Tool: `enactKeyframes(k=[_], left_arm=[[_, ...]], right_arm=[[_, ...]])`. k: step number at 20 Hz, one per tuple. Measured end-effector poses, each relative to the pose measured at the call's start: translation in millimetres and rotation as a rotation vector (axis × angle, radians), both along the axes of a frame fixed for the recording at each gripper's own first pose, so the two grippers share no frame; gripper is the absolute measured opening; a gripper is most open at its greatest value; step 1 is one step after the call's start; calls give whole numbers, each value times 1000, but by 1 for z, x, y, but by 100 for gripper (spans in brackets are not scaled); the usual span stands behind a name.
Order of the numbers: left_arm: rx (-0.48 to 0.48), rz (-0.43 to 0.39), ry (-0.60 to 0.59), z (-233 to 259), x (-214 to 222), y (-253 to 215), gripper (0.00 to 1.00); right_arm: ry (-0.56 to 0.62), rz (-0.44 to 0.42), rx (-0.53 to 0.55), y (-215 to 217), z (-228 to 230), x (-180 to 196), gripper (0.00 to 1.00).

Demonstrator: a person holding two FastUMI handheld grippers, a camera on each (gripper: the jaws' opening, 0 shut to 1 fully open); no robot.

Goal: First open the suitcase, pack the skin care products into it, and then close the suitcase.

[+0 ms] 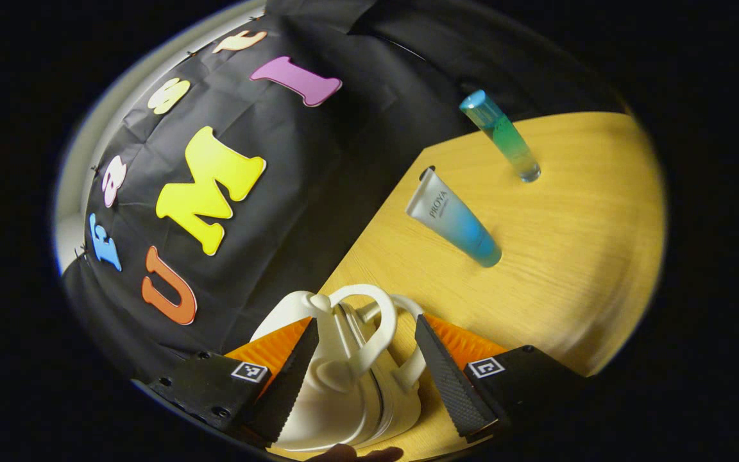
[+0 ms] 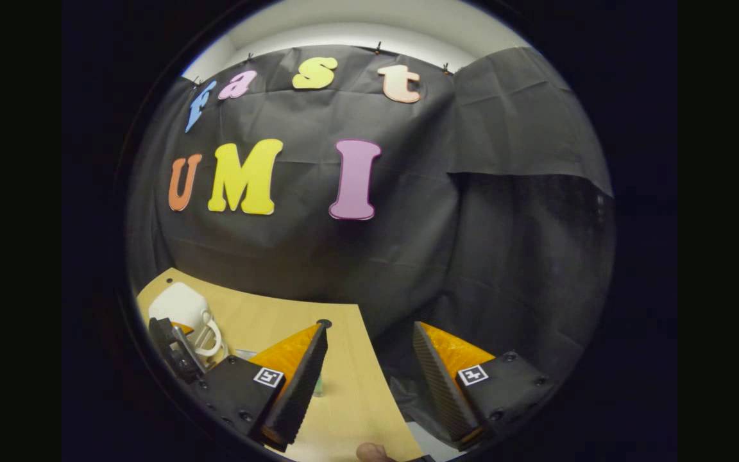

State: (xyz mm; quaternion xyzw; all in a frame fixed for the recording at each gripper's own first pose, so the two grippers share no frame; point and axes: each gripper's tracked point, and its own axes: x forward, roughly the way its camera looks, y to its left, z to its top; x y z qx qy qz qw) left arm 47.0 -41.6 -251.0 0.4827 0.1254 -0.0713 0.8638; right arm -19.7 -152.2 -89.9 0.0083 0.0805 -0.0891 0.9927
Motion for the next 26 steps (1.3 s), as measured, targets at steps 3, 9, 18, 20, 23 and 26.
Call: enactKeyframes(k=[3, 9, 18, 20, 23, 26], left_arm=[[124, 19, -44, 7, 9, 5, 94], [273, 3, 55, -5, 19, 5, 50], [276, 31, 97, -5, 17, -1, 11], [250, 46, 94, -6, 18, -2, 11], [221, 57, 81, 2, 18, -3, 10], [129, 114, 94, 8, 18, 1, 4]], right_arm=[[10, -21, 25, -18, -6, -5, 80], [41, -34, 29, -39, -25, -13, 80], [92, -19, 32, -31, -42, -13, 80], [96, -20, 25, -30, -43, -14, 80], [110, -22, 26, -27, -49, -15, 80], [111, -18, 18, -21, -48, -15, 80]])
